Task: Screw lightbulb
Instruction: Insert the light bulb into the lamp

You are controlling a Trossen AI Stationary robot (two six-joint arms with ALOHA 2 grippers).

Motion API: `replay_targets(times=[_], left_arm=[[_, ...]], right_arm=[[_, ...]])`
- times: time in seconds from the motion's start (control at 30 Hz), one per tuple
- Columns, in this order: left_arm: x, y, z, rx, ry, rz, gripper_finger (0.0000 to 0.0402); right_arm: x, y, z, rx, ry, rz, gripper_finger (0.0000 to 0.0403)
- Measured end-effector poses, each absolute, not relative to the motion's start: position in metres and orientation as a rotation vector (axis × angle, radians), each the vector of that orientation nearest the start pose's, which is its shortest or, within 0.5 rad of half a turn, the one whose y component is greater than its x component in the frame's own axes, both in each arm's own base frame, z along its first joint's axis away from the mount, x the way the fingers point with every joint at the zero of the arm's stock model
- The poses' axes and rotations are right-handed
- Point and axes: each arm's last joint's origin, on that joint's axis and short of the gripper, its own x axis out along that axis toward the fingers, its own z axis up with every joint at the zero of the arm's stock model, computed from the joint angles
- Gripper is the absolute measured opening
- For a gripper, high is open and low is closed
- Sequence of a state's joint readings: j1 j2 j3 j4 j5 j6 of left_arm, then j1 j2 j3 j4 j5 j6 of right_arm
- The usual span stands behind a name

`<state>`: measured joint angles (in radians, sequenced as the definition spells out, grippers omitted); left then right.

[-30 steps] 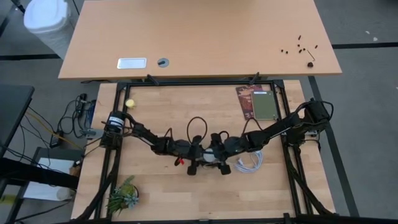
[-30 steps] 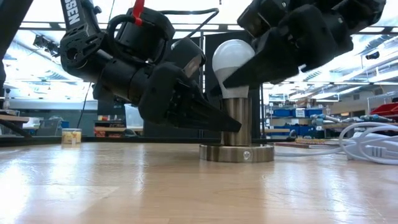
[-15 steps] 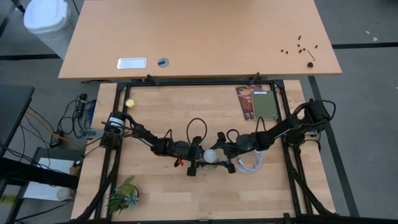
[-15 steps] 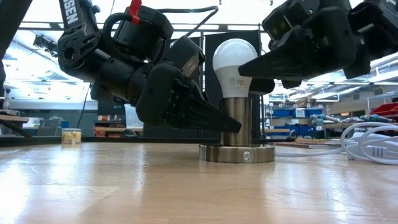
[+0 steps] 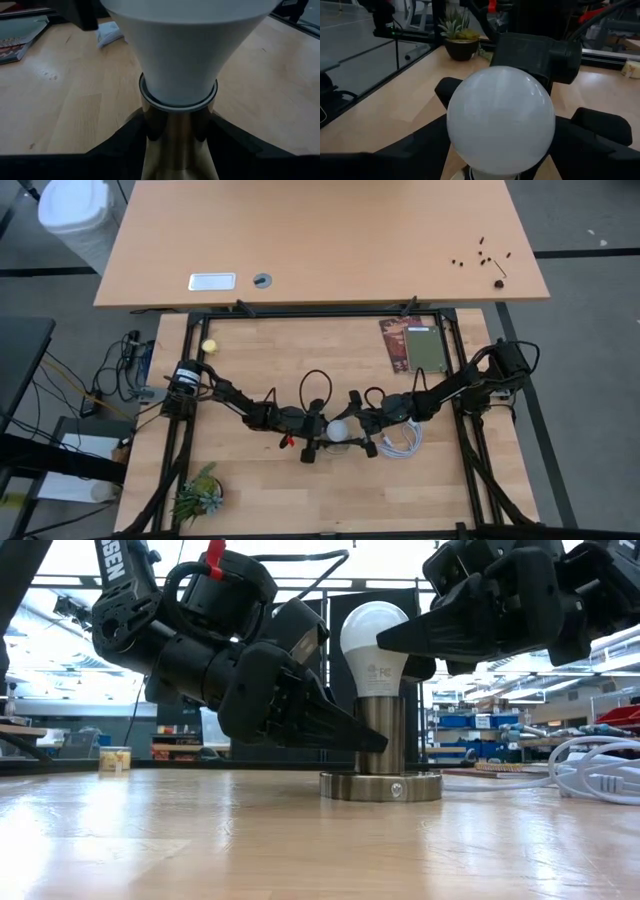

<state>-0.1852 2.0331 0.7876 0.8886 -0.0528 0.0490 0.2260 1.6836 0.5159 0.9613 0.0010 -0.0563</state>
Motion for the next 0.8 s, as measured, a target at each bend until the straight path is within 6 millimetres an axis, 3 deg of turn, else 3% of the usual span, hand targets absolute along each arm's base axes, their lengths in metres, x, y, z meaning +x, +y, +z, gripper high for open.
replay_targets(times=[0.8], left_arm=[[0.3587, -0.0622, 0.0954, 0.053, 0.323, -0.020, 0.0184]], right_arm=[[0.2901, 0.0568, 0.1416, -0.090, 0.232, 0.155, 0.0309]])
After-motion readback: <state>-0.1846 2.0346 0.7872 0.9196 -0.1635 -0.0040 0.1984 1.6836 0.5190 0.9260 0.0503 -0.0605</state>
